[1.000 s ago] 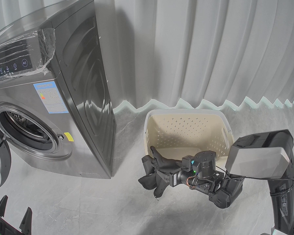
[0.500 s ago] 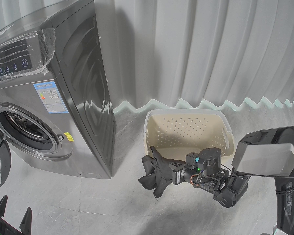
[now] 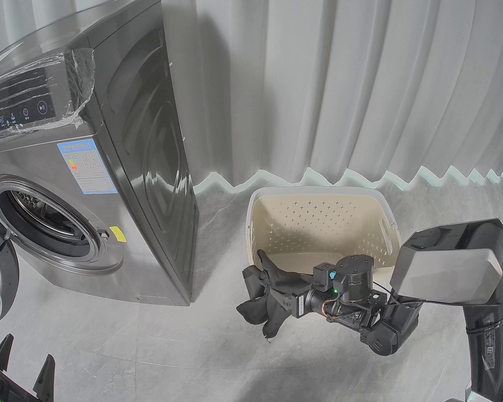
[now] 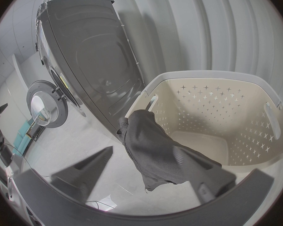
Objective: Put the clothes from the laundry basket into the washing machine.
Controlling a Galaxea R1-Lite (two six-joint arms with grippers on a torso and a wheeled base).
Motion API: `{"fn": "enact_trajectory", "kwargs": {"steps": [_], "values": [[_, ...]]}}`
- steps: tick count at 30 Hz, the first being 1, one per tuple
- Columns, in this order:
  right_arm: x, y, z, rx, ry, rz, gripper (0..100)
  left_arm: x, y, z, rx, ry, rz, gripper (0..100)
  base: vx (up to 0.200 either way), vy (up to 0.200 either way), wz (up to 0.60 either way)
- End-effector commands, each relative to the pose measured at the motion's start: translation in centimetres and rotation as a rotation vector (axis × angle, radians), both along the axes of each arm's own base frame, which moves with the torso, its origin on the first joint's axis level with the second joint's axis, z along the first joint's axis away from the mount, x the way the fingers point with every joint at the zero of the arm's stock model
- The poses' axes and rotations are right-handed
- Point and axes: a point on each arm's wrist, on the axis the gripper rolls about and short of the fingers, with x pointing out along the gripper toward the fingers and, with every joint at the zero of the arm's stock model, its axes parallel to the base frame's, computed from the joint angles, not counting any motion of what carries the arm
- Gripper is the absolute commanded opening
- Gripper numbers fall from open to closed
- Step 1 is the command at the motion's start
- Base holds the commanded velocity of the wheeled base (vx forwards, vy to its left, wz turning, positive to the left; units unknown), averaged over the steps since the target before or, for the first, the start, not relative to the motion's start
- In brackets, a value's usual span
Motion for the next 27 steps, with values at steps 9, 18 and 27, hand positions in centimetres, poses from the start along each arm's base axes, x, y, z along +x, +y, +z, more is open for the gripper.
{"fn": "enact_trajectory", "kwargs": {"steps": [9, 18, 27], "values": [[1.2, 0.9, -2.8, -0.020, 0.006, 0.005, 100, 0.0, 0.0, -0.4, 0.000, 0.001, 0.001, 100, 0.000, 0.000, 0.00], [1.7, 0.9, -2.4, -0.004, -0.035, 0.002, 0, 0.0, 0.0, -0.4, 0.000, 0.001, 0.001, 100, 0.000, 0.000, 0.00], [1.6, 0.9, -1.8, 0.007, -0.052, 0.000, 0, 0.0, 0.0, -0.4, -0.002, 0.001, 0.001, 100, 0.000, 0.000, 0.00]]}}
